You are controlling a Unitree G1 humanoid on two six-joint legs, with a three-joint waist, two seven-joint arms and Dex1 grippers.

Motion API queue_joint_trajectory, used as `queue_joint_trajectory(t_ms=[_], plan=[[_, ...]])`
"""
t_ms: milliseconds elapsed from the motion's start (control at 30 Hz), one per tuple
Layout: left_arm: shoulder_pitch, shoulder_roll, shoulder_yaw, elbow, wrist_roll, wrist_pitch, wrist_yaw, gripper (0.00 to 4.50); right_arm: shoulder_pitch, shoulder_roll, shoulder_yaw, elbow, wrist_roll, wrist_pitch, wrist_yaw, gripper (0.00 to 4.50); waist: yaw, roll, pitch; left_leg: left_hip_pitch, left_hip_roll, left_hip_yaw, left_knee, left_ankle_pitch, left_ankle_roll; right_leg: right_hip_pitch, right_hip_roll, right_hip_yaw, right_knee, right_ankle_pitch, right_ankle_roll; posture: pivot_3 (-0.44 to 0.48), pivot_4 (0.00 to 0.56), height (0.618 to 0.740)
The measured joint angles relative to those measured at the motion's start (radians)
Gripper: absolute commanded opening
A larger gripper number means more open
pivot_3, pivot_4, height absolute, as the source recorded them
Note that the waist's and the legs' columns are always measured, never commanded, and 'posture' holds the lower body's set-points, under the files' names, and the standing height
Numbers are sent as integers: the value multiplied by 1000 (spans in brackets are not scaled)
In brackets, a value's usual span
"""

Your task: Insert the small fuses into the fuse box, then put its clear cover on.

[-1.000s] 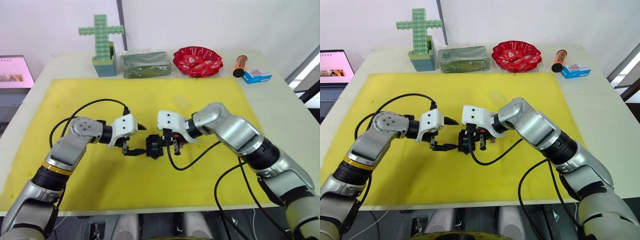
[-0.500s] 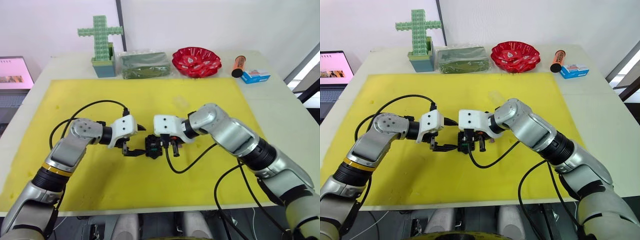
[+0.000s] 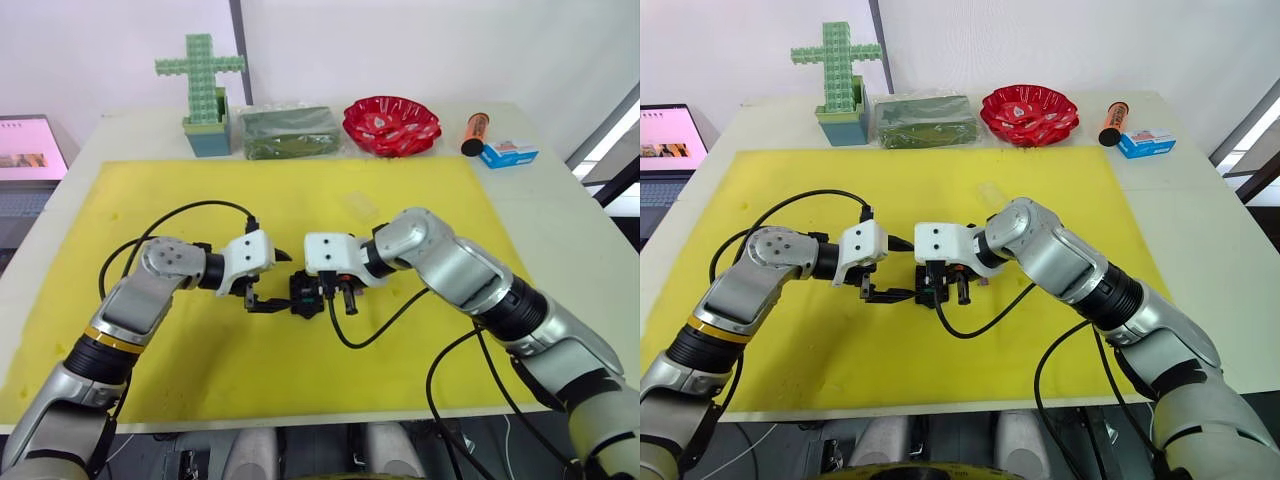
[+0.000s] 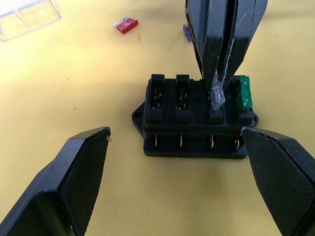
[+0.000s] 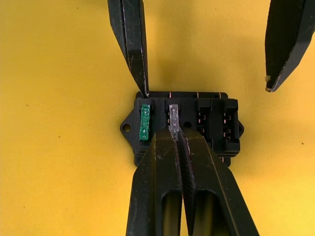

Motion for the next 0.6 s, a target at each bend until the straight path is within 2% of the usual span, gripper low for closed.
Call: queue_joint_trajectory(t_ms=[100,233,600], plan=[[0,-1,0,0,0,0,1,4465,-1,1,-8,1,0,10,4,0,0,0,0,0,0,0,0,0,0,0,0,0,0,0,0,0,150,740],[0,-4,0,0,0,-1,1,4500,-1,5,-10,9,0,22,8,959,1,0,0,0,0,0,0,0,0,0,0,0,0,0,0,0,150,740],[0,-10,-1,-1,1,1,2,4500,-5,1,-44,-14,27,78,22,959,2,0,1,-4,0,0,0,0,0,-2,0,0,0,0,0,0,150,740]])
